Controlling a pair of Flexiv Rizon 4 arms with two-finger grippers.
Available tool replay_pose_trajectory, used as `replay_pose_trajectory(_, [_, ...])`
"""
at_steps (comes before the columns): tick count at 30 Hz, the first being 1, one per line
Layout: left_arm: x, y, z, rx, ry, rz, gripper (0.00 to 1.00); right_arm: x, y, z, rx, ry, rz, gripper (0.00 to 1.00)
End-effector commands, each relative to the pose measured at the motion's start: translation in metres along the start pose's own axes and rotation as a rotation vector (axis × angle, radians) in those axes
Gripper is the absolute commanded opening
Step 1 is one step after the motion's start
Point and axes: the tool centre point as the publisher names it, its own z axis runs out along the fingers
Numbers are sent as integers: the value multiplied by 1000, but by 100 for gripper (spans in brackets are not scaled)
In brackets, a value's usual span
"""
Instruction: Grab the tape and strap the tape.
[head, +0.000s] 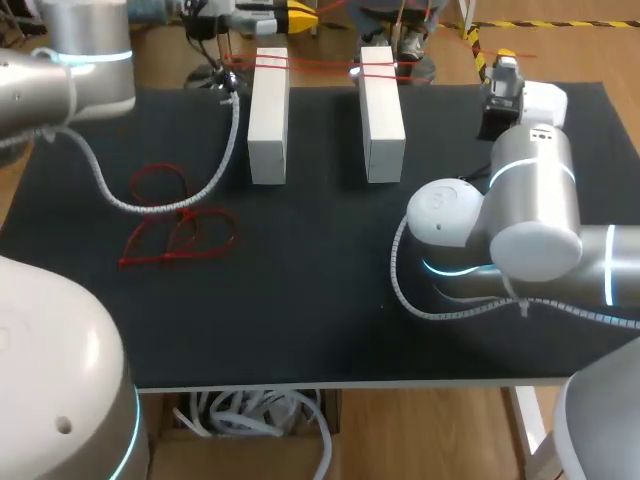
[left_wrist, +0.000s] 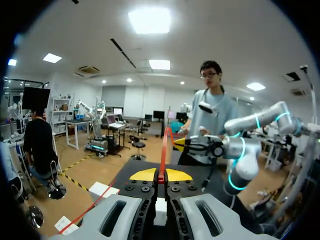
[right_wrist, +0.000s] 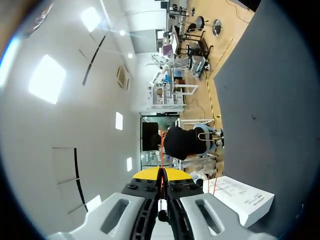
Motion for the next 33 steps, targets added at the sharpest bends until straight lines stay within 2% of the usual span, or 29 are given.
replay_pose_trajectory(1, [11, -5, 10, -745, -178, -163, 0, 2, 1, 0, 2, -6, -1, 0])
replay_pose_trajectory(5, [16, -1, 14, -882, -221, -175, 0, 2, 1, 0, 2, -6, -1, 0])
replay_pose_trajectory(10, [23, -1, 22, -990, -243, -171, 0, 2, 1, 0, 2, -6, -1, 0])
replay_pose_trajectory(18, [36, -7, 22, -1111, -349, -151, 0, 2, 1, 0, 2, -6, -1, 0])
replay_pose_trajectory(23, [43, -10, 24, -1158, -372, -118, 0, 2, 1, 0, 2, -6, -1, 0])
replay_pose_trajectory(27, [48, -14, 23, -1137, -361, -98, 0, 2, 1, 0, 2, -6, -1, 0])
replay_pose_trajectory(29, [47, -15, 20, -1046, -334, -74, 0, 2, 1, 0, 2, -6, -1, 0])
replay_pose_trajectory(31, [44, -17, 16, -843, -235, -22, 0, 2, 1, 0, 2, -6, -1, 0])
replay_pose_trajectory(33, [44, -17, 16, -843, -235, -22, 0, 2, 1, 0, 2, -6, -1, 0])
